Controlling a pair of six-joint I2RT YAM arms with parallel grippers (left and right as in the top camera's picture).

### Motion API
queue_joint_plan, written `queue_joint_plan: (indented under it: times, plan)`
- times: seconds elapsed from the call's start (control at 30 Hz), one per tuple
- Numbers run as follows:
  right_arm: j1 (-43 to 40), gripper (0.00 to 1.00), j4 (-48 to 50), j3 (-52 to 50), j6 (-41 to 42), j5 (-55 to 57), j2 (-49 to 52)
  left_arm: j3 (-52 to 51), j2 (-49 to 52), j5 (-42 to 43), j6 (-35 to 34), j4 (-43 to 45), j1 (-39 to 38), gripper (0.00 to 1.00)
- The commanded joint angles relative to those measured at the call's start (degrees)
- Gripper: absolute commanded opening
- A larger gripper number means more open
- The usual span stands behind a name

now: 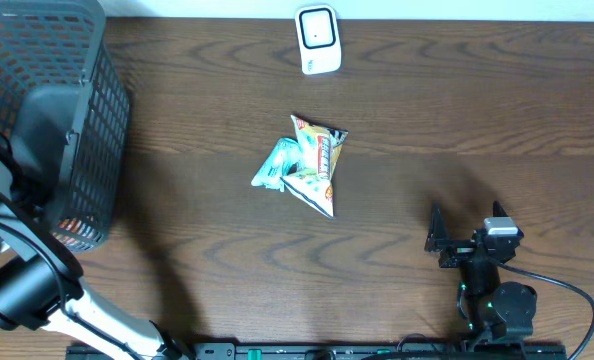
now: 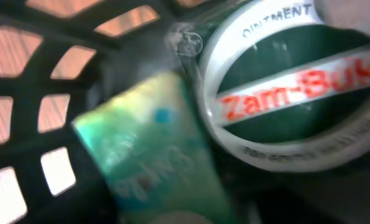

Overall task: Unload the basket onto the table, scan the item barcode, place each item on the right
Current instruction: 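Reach into the basket and grasp the small green-white packet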

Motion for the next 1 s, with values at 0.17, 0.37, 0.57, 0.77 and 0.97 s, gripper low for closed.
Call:
queue_joint_plan:
  times: [0.17, 0.37, 0.57, 0.77, 0.97]
  plan:
    - [0.63, 0.99, -0.24, -0.09, -0.66, -0.13, -0.20, 0.11, -0.26, -0.44, 0.11, -1.66, 0.33, 0.08]
    - [0.63, 0.99, -0.24, -0.09, -0.66, -0.13, -0.20, 0.13, -9.09, 5.60, -0.11, -1.53, 0.22, 0.08]
    - [0.63, 0.99, -0.24, -0.09, -0.66, -0.15, -0.20, 0.13, -23.78, 14.91, -6.05, 1.11, 0.22, 0.08]
    - [0.63, 0.99, -0.24, -0.09, -0.66, -0.13, -0.20, 0.13, -36.96, 35.10, -9.16, 9.11, 0.00, 0.08]
    - [0.63, 0.99, -0.24, -0.09, -0.66, -0.15, -0.20, 0.11, -44.24, 57.11, -9.27, 12.76, -8.20, 0.08]
